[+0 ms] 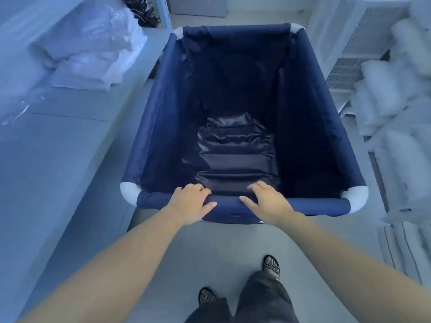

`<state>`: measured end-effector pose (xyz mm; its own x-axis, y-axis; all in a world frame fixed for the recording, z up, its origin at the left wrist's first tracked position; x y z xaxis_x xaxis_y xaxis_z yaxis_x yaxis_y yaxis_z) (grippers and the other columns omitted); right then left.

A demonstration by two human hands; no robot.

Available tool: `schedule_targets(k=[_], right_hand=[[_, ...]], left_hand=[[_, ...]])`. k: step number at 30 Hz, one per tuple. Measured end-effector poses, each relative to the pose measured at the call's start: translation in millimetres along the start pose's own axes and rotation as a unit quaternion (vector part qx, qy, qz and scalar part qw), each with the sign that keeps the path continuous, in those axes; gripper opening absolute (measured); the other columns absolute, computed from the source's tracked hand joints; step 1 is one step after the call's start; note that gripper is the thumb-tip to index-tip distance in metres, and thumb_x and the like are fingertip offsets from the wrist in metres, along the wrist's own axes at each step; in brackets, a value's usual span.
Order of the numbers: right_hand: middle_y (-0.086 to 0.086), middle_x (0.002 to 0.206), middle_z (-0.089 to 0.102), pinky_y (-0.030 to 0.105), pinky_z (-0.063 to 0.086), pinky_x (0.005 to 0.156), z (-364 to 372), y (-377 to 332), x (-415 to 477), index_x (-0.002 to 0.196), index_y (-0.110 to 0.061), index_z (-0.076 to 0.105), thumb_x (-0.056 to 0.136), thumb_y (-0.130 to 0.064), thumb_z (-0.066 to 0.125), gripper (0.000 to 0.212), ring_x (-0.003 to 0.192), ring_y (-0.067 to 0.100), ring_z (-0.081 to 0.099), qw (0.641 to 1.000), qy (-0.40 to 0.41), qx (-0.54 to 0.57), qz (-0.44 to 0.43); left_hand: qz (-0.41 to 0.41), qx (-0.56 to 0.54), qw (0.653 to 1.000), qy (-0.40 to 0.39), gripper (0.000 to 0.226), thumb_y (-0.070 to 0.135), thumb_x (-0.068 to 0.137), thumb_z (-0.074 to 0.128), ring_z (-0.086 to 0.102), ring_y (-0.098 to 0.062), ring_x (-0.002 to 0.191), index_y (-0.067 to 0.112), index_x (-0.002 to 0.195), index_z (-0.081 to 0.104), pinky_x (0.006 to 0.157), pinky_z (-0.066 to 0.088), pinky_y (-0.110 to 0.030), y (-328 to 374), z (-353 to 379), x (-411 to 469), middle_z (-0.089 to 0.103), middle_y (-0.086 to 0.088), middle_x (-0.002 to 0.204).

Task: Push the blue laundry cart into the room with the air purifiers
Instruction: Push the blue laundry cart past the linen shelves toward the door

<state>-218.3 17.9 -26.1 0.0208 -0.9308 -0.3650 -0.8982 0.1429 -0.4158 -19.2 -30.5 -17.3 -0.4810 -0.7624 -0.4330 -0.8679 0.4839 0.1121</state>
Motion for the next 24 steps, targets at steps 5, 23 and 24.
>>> schedule_targets(k=[5,23,24], right_hand=[[-0.003,0.117,0.058,0.037,0.035,0.092,11.1,5.7,-6.1,0.118,-0.022,0.051,0.089,-0.061,0.037,0.050,0.103,0.020,0.053,0.993,-0.003,-0.118,-0.015],[-0.002,0.112,0.049,0.034,0.026,0.081,13.4,38.5,-23.4,0.121,-0.025,0.040,0.093,-0.050,0.042,0.037,0.100,0.022,0.047,0.978,0.018,-0.204,-0.028],[-0.003,0.111,0.048,0.034,0.027,0.082,12.4,43.2,-25.4,0.121,-0.026,0.040,0.092,-0.051,0.042,0.038,0.100,0.021,0.047,0.978,0.017,-0.205,-0.029]], left_hand=[[-0.008,-0.012,1.000,-0.013,0.047,0.054,0.096,0.026,0.052,-0.023,0.109,0.025,0.127,0.046,0.094,0.036,-0.042,-9.0,18.3,2.6,0.058,0.002,0.121],[0.024,0.000,0.999,-0.028,0.040,0.055,0.095,0.035,0.050,-0.024,0.101,0.023,0.118,0.042,0.082,0.035,-0.043,19.0,28.8,-0.1,0.054,0.003,0.114],[0.027,-0.007,0.999,-0.035,0.039,0.054,0.095,0.035,0.049,-0.024,0.101,0.023,0.119,0.042,0.081,0.034,-0.042,22.5,29.0,0.8,0.054,0.003,0.113]])
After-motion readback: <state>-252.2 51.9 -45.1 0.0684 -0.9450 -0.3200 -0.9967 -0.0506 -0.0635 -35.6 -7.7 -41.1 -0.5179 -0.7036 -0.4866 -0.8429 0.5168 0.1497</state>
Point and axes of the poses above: each hand's wrist, its own x-axis towards the middle knuckle, its own z-axis out of the palm, y = z × x, the point moved 4 cm from there along x, towards the middle knuckle
